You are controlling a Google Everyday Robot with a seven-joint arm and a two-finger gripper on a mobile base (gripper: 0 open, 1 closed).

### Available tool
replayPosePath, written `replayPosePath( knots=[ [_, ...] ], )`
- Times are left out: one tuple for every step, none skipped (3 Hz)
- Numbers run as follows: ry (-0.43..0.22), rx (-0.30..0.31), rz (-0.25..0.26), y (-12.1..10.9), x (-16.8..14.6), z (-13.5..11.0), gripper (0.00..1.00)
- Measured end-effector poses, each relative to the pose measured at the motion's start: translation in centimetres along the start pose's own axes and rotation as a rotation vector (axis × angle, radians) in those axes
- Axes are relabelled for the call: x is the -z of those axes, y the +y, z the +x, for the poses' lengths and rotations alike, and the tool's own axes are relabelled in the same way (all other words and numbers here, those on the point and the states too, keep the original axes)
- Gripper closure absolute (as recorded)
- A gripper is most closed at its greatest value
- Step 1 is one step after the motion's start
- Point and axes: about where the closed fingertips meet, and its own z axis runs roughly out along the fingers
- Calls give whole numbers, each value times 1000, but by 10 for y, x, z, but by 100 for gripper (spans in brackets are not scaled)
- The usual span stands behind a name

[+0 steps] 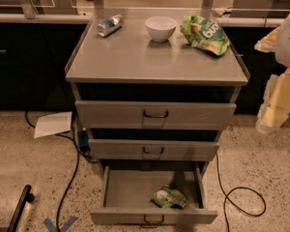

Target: Pick green jalapeno chip bag from bottom drawer and place on counter

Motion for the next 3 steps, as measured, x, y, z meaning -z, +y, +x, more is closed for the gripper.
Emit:
replayPosePath(
  knots=[
    [0, 0, 0, 0, 0, 0, 0],
    [-29, -16, 13, 2, -6, 5, 0],
    [-103, -25, 55, 30, -13, 11, 0]
  ],
)
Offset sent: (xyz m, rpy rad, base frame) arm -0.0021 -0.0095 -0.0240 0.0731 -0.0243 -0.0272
